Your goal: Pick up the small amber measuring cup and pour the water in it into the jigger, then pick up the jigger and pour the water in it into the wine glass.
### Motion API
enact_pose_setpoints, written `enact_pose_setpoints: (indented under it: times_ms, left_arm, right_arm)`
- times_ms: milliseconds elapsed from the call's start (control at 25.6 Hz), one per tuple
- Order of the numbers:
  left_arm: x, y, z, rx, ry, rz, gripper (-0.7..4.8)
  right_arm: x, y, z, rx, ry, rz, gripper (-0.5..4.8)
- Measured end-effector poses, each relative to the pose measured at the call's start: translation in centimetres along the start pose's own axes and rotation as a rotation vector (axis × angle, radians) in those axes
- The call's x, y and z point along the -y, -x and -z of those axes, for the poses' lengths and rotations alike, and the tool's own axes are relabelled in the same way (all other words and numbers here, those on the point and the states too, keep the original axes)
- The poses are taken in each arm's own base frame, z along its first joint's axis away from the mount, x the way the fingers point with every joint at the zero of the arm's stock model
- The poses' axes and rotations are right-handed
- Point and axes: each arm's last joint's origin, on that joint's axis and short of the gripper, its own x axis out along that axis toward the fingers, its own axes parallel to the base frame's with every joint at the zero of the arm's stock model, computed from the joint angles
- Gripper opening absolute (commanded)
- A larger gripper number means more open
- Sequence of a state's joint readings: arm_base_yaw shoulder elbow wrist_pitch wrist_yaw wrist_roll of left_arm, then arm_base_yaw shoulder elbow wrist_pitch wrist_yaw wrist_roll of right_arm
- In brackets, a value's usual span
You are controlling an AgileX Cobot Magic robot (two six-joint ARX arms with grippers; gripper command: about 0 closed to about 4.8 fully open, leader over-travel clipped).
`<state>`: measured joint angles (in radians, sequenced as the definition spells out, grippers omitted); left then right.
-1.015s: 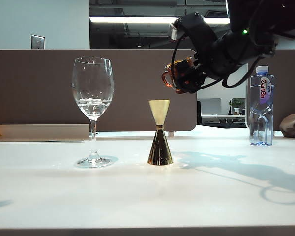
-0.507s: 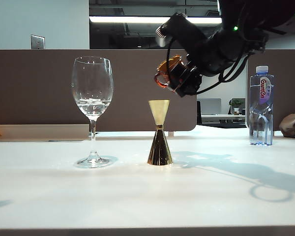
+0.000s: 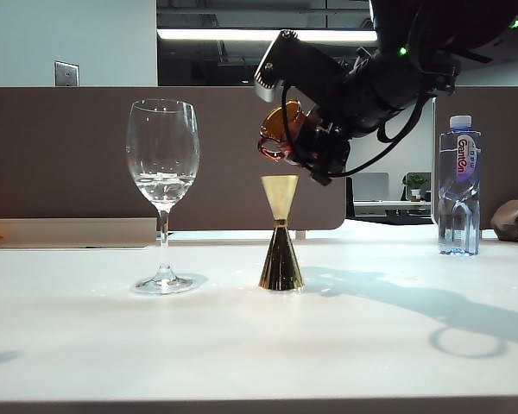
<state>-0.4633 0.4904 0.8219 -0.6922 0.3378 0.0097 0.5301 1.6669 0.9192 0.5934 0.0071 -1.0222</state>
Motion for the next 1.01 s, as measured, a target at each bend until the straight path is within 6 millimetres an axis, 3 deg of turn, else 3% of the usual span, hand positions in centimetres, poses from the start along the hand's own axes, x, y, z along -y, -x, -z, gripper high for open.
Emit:
enact_pose_setpoints:
  times_ms: [312, 1015]
  left_arm:
    - [0.00, 0.00, 0.00, 0.000, 0.000, 0.000, 0.26]
    - [0.00, 0.00, 0.00, 0.000, 0.000, 0.000, 0.26]
  right_arm:
    - [0.11, 0.00, -0.07, 0.006, 0.171, 0.012, -0.05]
    - [0.93, 0.06, -0.57, 0.044, 0.325, 0.105, -0.05]
